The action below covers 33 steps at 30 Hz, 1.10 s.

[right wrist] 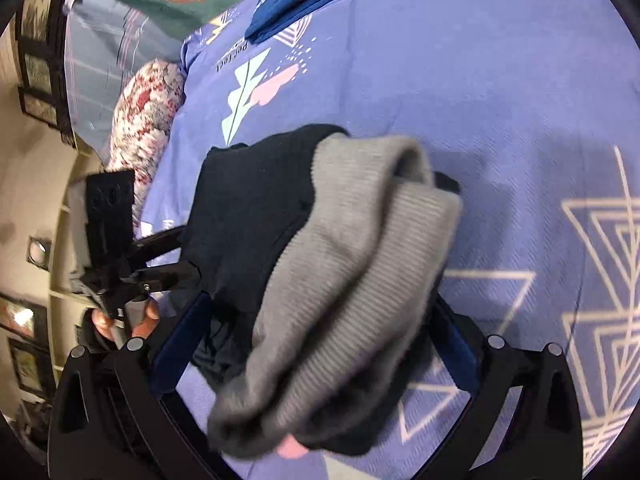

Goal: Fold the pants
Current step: 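Lift the folded pants with both tools and place them on the blue stack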

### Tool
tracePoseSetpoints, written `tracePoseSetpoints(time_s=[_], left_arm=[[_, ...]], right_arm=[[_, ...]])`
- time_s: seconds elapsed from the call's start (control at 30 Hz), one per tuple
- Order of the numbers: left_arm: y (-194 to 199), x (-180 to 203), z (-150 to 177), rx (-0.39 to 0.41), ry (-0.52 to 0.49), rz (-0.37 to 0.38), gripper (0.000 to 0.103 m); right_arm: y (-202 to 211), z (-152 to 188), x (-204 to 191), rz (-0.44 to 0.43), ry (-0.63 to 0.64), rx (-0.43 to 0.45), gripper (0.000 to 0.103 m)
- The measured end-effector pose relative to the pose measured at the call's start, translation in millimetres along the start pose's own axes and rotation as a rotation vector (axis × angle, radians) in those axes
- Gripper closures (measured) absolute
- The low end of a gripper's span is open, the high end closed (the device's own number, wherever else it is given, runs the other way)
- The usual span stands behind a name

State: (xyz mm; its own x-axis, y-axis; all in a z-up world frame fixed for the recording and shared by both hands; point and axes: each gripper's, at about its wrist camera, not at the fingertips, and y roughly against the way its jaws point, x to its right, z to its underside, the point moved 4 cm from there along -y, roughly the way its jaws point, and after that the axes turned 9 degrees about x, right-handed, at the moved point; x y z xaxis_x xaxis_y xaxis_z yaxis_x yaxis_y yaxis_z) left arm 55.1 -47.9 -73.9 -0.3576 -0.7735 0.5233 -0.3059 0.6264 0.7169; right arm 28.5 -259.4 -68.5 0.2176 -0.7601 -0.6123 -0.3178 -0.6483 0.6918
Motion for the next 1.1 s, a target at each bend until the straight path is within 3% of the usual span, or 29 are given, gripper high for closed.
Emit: tracePoseSetpoints(time_s=[0.17, 0.2, 0.27, 0.3, 0.37, 0.43, 0.5, 0.63, 0.7, 0.87, 0.97, 1.0, 1.07, 1.1], left_arm=[[-6, 6, -1, -0.005, -0.001, -0.043, 0.002], [-6, 8, -1, -0.004, -0.005, -0.049, 0.003], [-6, 15, 0, 0.012, -0.026, -0.069, 0.011], [-4, 18, 0, 0.024, -0.035, -0.074, 0.018], [3, 24, 0, 0.052, -0.038, -0.065, 0.031], [13, 27, -3, 0.082, -0.024, -0.039, 0.052], [25, 30, -8, 0.115, -0.015, -0.014, 0.056], [61, 39, -37, 0.234, -0.03, 0.01, 0.056], [77, 41, -61, 0.293, -0.04, 0.018, 0.056], [105, 35, -156, 0.409, -0.081, -0.035, 0.052], [111, 20, -231, 0.472, -0.079, -0.06, 0.046], [110, 15, -246, 0.481, -0.077, -0.067, 0.043], [98, -7, -293, 0.498, -0.065, -0.088, 0.027], [87, -19, -311, 0.49, -0.059, -0.096, 0.01]], right_arm=[[7, 4, 4, -0.017, -0.005, 0.018, 0.001], [8, 5, 2, 0.0, 0.018, 0.014, 0.013], [8, 8, -1, 0.052, 0.06, 0.013, 0.037], [5, 8, -2, 0.052, 0.063, 0.016, 0.045], [9, 9, -5, 0.047, 0.075, 0.036, 0.052], [15, 9, -11, 0.058, 0.093, 0.058, 0.055], [26, 5, -21, 0.051, 0.118, 0.093, 0.059], [51, -19, -49, 0.01, 0.179, 0.167, 0.06], [64, -47, -66, -0.003, 0.215, 0.218, 0.06], [75, -133, -102, -0.003, 0.283, 0.322, 0.06], [66, -206, -120, 0.009, 0.317, 0.392, 0.06], [62, -229, -123, 0.011, 0.321, 0.412, 0.06], [49, -270, -122, 0.023, 0.315, 0.444, 0.057], [34, -294, -117, 0.034, 0.309, 0.447, 0.049]])
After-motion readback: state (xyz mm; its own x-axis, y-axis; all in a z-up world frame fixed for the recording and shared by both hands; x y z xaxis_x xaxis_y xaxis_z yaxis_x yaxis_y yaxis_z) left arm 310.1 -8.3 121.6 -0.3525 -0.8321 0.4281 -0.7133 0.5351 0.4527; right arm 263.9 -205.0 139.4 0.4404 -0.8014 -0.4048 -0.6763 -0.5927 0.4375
